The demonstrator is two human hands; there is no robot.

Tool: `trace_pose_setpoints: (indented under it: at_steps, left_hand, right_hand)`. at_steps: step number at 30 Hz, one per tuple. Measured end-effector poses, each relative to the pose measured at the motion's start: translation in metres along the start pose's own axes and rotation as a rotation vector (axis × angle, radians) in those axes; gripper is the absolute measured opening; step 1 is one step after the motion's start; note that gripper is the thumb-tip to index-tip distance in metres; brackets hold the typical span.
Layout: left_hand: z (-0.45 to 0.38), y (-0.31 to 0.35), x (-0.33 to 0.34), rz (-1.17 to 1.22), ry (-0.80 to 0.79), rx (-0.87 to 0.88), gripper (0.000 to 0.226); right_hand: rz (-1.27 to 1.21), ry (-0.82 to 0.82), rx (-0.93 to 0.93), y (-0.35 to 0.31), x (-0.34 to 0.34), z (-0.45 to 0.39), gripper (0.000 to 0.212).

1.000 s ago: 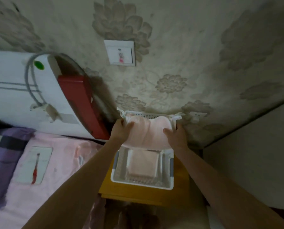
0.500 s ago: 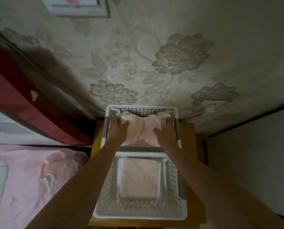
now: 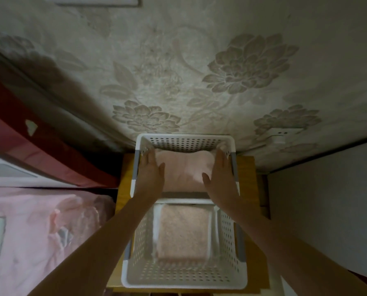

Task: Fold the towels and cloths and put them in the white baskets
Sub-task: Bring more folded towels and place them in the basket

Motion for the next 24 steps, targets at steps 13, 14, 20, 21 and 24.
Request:
trace_pose_setpoints:
  at_steps: [13,14,20,21,24]
  left_hand:
    - [-0.023,-0.019,0.044,-0.350,-0.433,-0.102,0.080]
    - [-0.025,-0.022,0.046,-0.363,-0.440,-0.101,0.080]
    - [-0.036,-0.031,0.061,-0.435,-0.476,-0.072,0.083]
    - [-0.037,-0.031,0.062,-0.433,-0.479,-0.068,0.084]
    - [-0.033,-0.023,0.051,-0.436,-0.447,-0.043,0.084]
  right_hand:
    - [0.202,-0.465,-0.050,0.028,0.053,-0.031,0.098]
    - [0.212,-0.472,-0.058,0.031,0.057,-0.032,0.099]
    - [0.341,-0.477,-0.114,0.041,0.067,-0.038,0.102]
    - [0.364,-0.487,-0.111,0.042,0.067,-0.039,0.103]
    - [0.417,-0.531,-0.123,0.038,0.059,-0.043,0.099]
Point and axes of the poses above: each hand's wrist, its own z-axis away from the middle knuckle, its own x-axis out of the palm, y = z × x, the point moved 3 cm from there along -z, towards the middle knuckle, and after that the axes turned 11 degrees about -x, right-handed, at the moved point
